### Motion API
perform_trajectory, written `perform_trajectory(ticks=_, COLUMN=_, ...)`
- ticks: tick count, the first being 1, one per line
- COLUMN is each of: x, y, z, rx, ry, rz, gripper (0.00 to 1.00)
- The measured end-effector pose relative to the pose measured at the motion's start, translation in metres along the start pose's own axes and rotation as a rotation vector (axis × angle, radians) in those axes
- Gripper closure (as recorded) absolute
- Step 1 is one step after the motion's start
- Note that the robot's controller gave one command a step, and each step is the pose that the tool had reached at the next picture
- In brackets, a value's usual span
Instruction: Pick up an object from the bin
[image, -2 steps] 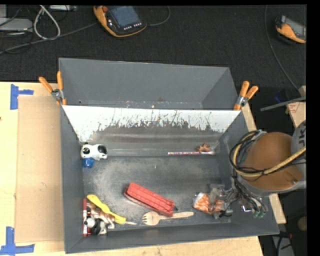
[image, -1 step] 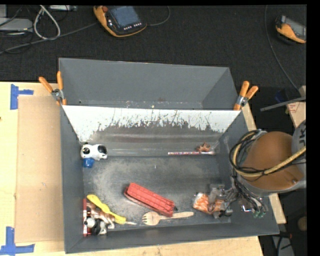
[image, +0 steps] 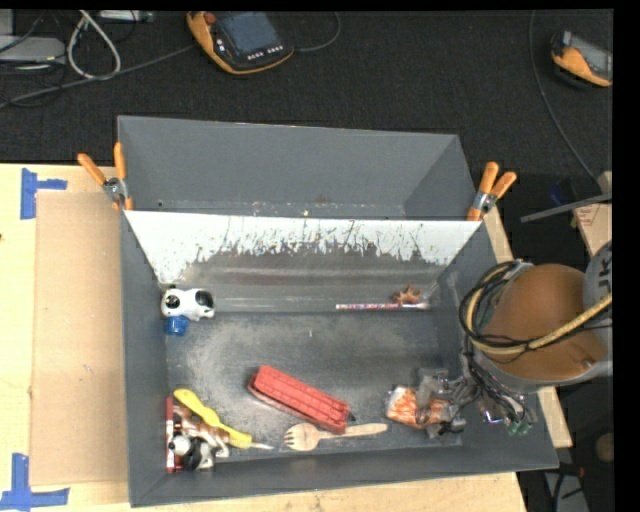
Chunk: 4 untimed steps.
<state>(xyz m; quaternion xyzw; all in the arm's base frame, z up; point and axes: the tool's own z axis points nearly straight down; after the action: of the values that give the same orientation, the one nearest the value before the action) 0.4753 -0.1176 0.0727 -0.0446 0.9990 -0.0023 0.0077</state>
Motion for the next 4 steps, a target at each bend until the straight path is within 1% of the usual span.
perform_trajectory(ticks=1, x=0.0, y=0.005, z=0.001, rx=0.004, ry=0.0, rz=0.045, gripper=1.0)
perform_trajectory(ticks=2, x=-0.003, y=-0.004, z=-0.007, rx=-0.001, ry=-0.001, rz=0.003, gripper=1.0)
perform_trajectory(ticks=3, x=-0.008, y=0.009, z=0.0, rx=0.004, ry=-0.001, rz=0.018, gripper=1.0)
perform_trajectory(ticks=4, x=-0.008, y=0.001, z=-0.033, rx=0.001, ry=-0.001, rz=-0.002, gripper=1.0)
